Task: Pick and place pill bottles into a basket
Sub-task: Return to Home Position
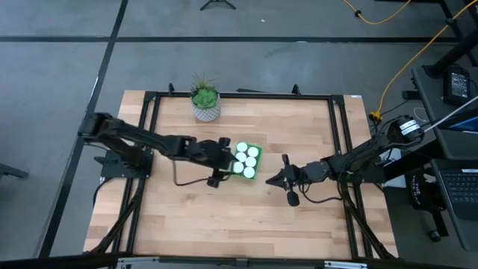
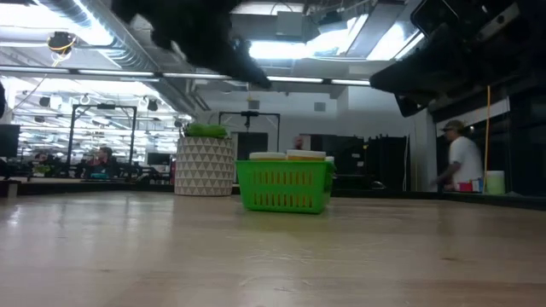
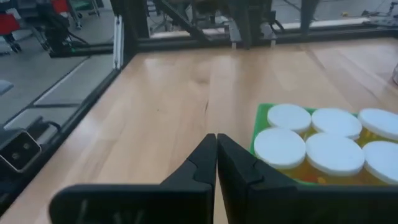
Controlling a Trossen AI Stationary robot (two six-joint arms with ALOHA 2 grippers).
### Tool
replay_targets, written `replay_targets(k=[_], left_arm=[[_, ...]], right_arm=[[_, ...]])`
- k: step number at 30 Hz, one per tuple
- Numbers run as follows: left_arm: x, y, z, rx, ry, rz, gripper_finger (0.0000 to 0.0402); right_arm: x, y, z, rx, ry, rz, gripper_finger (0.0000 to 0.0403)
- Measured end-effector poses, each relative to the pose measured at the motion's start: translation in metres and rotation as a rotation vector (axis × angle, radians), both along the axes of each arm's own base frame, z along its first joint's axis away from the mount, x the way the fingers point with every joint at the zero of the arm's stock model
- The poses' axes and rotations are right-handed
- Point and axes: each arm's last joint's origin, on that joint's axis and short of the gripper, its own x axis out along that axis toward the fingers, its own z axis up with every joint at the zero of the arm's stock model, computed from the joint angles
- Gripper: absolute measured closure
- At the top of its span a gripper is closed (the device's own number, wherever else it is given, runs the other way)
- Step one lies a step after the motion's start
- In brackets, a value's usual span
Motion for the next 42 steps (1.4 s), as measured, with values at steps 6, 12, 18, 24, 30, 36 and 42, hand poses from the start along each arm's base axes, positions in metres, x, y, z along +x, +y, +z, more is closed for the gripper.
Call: replay_targets(k=[6,12,18,24,30,36,42], left_arm=[[-0.034,-0.005,0.038,-0.017,-0.038,-0.022,0.0213],[-0.070,-0.006,0.056,-0.054,0.028,-0.013,0.0317],[-0.110,-0.006,0.048,-0.118,-0.003,0.002,0.0397],[-0.158,0.001,0.012,-0.159,-0.159,0.128,0.0399],[-0.195,0.009,-0.010,-0.149,-0.377,0.119,0.0399],[-0.223,0.015,-0.016,-0.119,-0.514,0.092,0.0400],[-0.228,0.018,-0.031,-0.062,-0.531,0.117,0.0400]], right_arm=[[0.004,-0.005,0.015,0.014,-0.032,-0.026,0.0387],[0.010,-0.013,0.050,-0.052,0.066,-0.056,0.0398],[0.004,-0.016,0.071,-0.146,0.052,-0.034,0.0399],[-0.014,-0.023,0.048,-0.118,0.032,-0.044,0.0399],[-0.031,-0.036,0.035,-0.098,-0.091,-0.084,0.0401],[-0.048,-0.056,0.057,-0.119,-0.186,-0.080,0.0401],[-0.069,-0.074,0.068,-0.144,-0.207,-0.083,0.0402]])
